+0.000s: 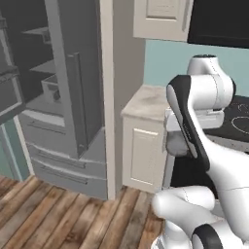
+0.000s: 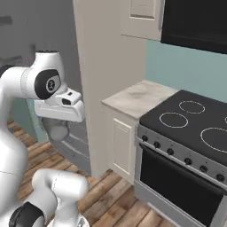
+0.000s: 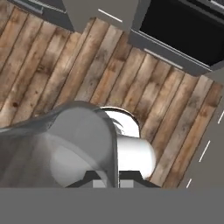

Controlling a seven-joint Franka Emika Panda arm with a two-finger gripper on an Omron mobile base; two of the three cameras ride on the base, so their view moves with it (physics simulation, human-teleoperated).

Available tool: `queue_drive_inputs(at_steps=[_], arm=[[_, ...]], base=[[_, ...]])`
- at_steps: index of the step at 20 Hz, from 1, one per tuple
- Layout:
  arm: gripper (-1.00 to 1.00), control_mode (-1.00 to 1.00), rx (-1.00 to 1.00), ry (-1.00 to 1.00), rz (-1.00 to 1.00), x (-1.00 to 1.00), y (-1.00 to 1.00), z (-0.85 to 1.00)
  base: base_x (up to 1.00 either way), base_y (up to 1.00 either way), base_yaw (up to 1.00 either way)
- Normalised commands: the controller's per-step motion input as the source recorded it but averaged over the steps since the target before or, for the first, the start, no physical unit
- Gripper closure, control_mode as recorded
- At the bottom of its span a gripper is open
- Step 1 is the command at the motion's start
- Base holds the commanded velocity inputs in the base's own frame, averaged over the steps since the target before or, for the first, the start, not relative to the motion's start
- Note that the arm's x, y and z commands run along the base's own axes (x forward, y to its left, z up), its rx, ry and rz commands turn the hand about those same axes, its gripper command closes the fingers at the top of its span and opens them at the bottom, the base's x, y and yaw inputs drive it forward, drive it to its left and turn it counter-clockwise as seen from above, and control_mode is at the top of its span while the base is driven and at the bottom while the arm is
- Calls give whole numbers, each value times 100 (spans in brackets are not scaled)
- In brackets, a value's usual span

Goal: There is a bowl on the dining counter. Grab a lemon wedge from the fridge and place it in the bowl. Then get the liquor bottle and glass cup from the cabinet and place them next to the bowl.

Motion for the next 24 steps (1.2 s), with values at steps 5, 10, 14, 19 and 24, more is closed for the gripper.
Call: queue_drive_inputs(at_steps=[5,10,14,19,24], arm=[[100,100,0,0,0,0,0,0],[100,100,0,0,0,0,0,0],[100,100,0,0,0,0,0,0],[100,100,0,0,0,0,0,0],[100,100,0,0,0,0,0,0]], base=[[-28,56,92],[-9,53,90],[7,36,84],[71,6,61],[100,-2,18]])
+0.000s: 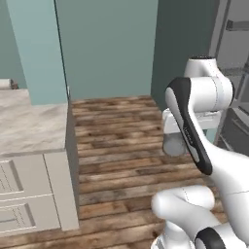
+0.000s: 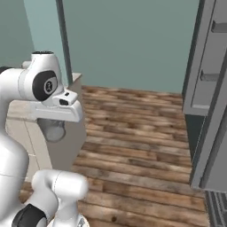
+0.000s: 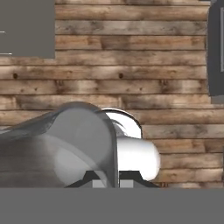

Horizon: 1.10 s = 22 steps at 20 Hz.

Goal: There is a bowl on the dining counter. Grab a lemon wedge from the fridge and place it in the bowl. Then get the liquor bottle and glass cup from the cabinet and place them next to the bowl.

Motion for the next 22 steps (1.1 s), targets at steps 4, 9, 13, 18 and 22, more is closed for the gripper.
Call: queue_drive_inputs(at_steps=[4,9,13,18,22], arm=[[100,100,0,0,0,0,0,0],[100,100,0,0,0,0,0,0],[100,100,0,0,0,0,0,0],[100,100,0,0,0,0,0,0],[100,100,0,0,0,0,0,0]], base=[[100,-11,3],[100,-4,0],[100,-3,0],[100,-3,0],[100,-1,0]])
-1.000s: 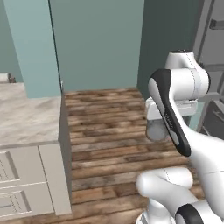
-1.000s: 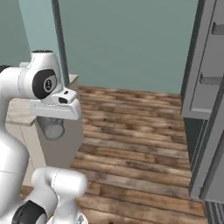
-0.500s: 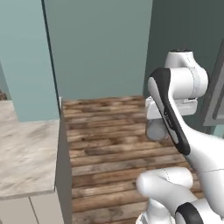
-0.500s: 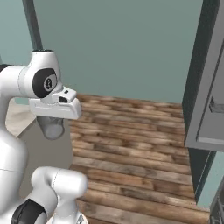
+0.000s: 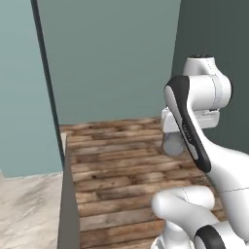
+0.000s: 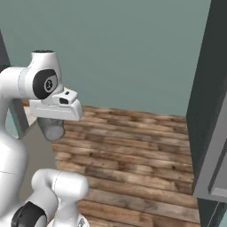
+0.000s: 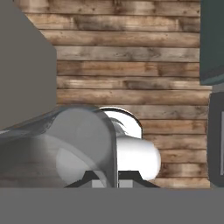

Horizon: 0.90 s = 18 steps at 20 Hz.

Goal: There is a bowl on the dining counter. Grab a lemon wedge from the fridge and place it in the bowl. Then get the liquor bottle and glass cup from the cabinet and place them next to the bowl.

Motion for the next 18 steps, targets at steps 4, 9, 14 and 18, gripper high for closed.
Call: queue_drive_inputs(at_steps=[4,9,14,18], arm=[[100,100,0,0,0,0,0,0],[100,100,0,0,0,0,0,0],[100,100,0,0,0,0,0,0],[100,100,0,0,0,0,0,0]], base=[[100,0,0],[100,0,2],[100,0,7],[100,0,16]])
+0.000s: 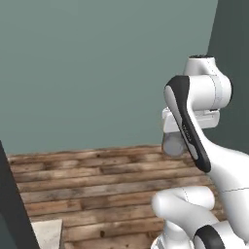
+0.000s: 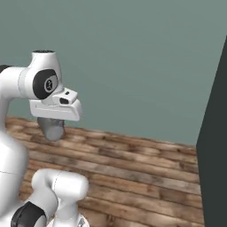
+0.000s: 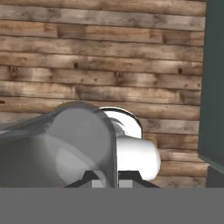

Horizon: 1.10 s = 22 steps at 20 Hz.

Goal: There is a bowl on the dining counter. Grab a lemon wedge from the fridge and place it in the bowl. Then get the liquor bottle and glass cup from the cabinet and place them next to the bowl.

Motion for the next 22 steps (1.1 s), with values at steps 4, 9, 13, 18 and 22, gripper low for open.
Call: queue_drive_inputs(at_steps=[4,9,13,18,22], arm=[[100,100,0,0,0,0,0,0],[100,100,0,0,0,0,0,0],[100,100,0,0,0,0,0,0],[100,100,0,0,0,0,0,0],[100,100,0,0,0,0,0,0]], base=[[100,0,24],[100,0,36],[100,0,52],[100,0,73],[96,0,81]])
